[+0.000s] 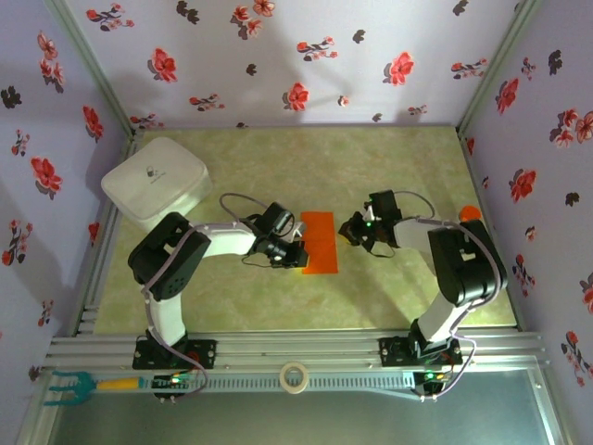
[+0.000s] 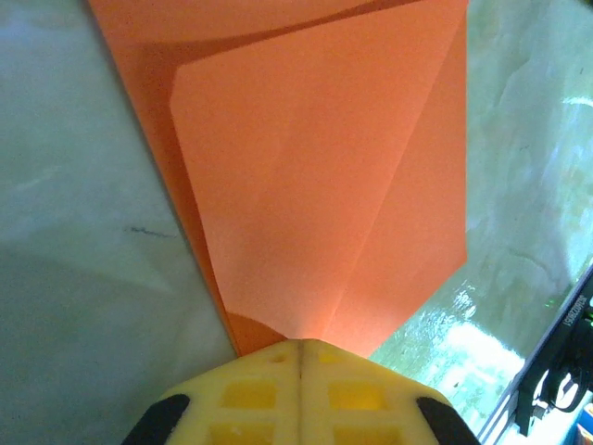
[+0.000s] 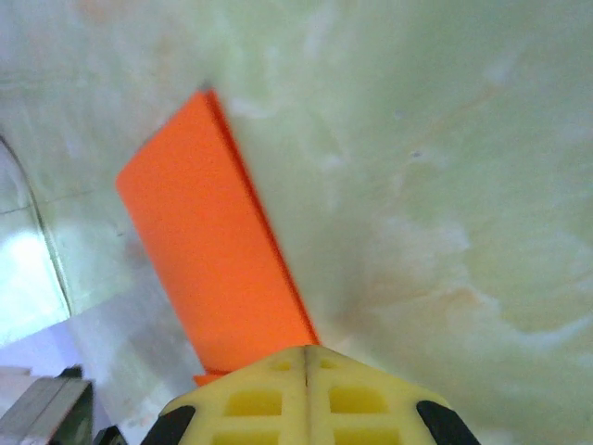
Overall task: Fold a paper plane with a square sheet of paper (pick it up from the middle)
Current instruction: Turn over the paper at the center of the table.
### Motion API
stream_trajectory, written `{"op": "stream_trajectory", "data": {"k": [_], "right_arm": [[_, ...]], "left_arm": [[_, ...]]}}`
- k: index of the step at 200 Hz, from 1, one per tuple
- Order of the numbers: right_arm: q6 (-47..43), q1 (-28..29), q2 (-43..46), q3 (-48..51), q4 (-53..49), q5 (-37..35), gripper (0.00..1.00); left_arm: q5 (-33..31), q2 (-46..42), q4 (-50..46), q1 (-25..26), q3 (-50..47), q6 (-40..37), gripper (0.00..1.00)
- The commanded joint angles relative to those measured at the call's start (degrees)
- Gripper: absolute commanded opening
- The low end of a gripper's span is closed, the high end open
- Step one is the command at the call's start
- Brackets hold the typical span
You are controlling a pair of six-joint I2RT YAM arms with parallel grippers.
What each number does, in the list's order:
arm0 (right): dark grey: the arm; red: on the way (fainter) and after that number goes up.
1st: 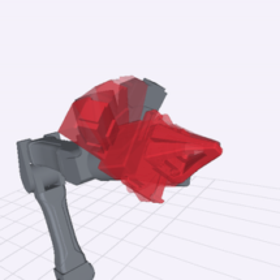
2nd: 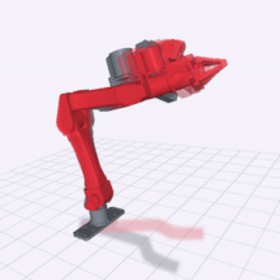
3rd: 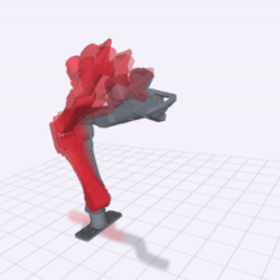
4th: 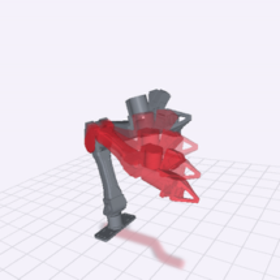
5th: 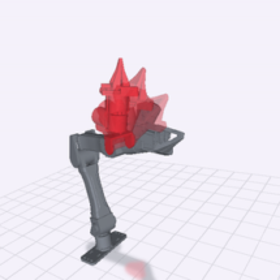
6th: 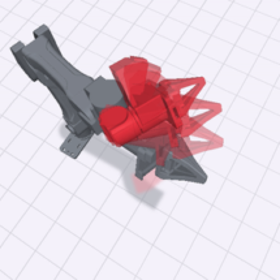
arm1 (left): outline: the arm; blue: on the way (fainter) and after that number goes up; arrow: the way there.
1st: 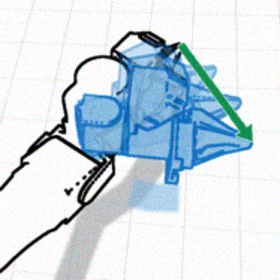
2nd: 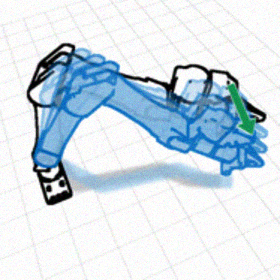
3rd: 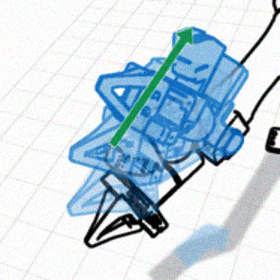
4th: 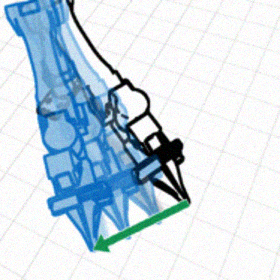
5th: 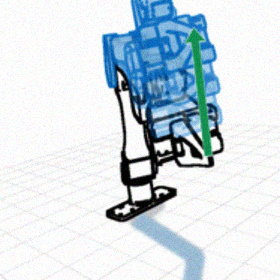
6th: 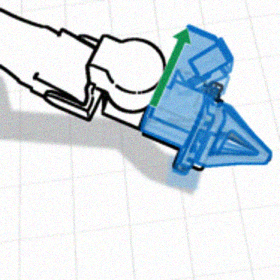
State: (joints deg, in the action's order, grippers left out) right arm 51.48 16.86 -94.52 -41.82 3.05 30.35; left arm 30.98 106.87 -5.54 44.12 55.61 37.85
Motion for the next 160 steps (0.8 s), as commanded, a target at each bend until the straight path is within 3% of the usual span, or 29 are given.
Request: {"op": "stream_trajectory", "data": {"k": [1, 18, 49, 115, 160], "right_arm": [[-2.88, -0.08, 5.52, -0.33, -5.74, -2.00, 0.02], [-3.63, 0.03, 8.48, 1.12, -8.55, -1.95, 0.05], [-2.00, 2.72, 12.87, 4.75, -10.10, -2.16, 0.11], [2.89, 10.67, 16.20, 8.05, -10.70, -6.02, 0.32], [6.15, 13.86, 15.69, 8.51, -10.37, -7.81, 0.34]], "left_arm": [[-1.38, -3.11, -3.43, 0.44, 1.04, 1.08, 0.03], [-2.12, -4.74, -5.08, 0.44, 3.55, 0.16, 0.11], [-3.33, -4.31, -8.17, -0.32, 8.04, -2.63, 0.13], [-4.37, 2.95, -13.57, -1.48, 13.23, -7.43, 0.11], [-5.51, 5.54, -13.36, -1.49, 12.18, -8.41, 0.09]]}}
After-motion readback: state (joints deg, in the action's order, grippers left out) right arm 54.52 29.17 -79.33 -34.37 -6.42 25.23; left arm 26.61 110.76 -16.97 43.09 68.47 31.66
